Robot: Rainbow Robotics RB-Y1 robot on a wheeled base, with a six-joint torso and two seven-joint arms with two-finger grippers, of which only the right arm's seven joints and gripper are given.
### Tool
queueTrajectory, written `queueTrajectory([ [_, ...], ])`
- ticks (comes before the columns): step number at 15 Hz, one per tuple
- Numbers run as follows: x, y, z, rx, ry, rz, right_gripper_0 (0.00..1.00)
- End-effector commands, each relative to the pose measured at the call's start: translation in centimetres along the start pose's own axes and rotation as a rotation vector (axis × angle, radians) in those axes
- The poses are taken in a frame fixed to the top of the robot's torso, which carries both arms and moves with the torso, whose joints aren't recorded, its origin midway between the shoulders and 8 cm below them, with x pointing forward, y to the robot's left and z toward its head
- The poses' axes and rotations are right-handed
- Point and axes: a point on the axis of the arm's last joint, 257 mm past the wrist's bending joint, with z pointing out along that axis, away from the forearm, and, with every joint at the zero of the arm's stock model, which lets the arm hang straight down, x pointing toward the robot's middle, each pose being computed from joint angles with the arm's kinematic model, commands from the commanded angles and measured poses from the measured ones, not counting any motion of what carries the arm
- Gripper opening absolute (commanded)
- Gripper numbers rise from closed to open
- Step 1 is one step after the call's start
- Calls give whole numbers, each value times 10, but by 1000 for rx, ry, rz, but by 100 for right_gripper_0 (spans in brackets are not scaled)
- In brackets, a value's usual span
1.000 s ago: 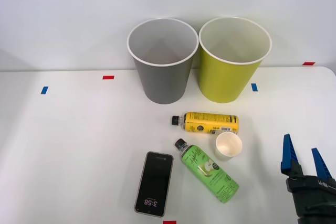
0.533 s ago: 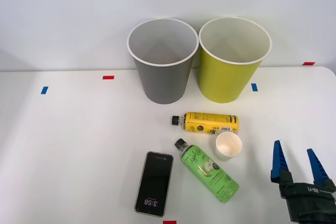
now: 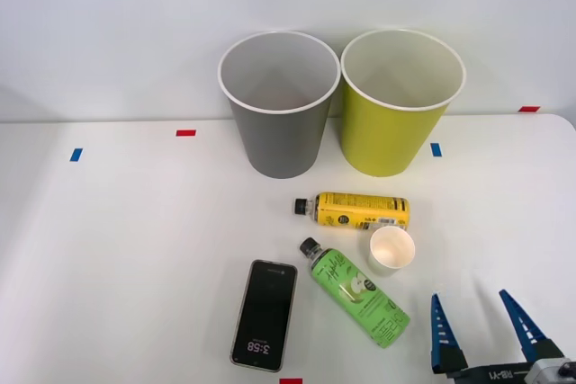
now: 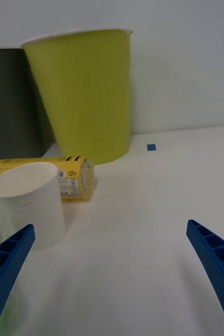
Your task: Put cans in the gray bin, plastic bottles in the light green bin
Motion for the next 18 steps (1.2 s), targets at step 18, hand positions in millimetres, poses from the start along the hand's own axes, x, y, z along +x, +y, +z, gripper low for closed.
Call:
queueTrajectory([
  [18,29,15,-84,26,160,-57,100],
])
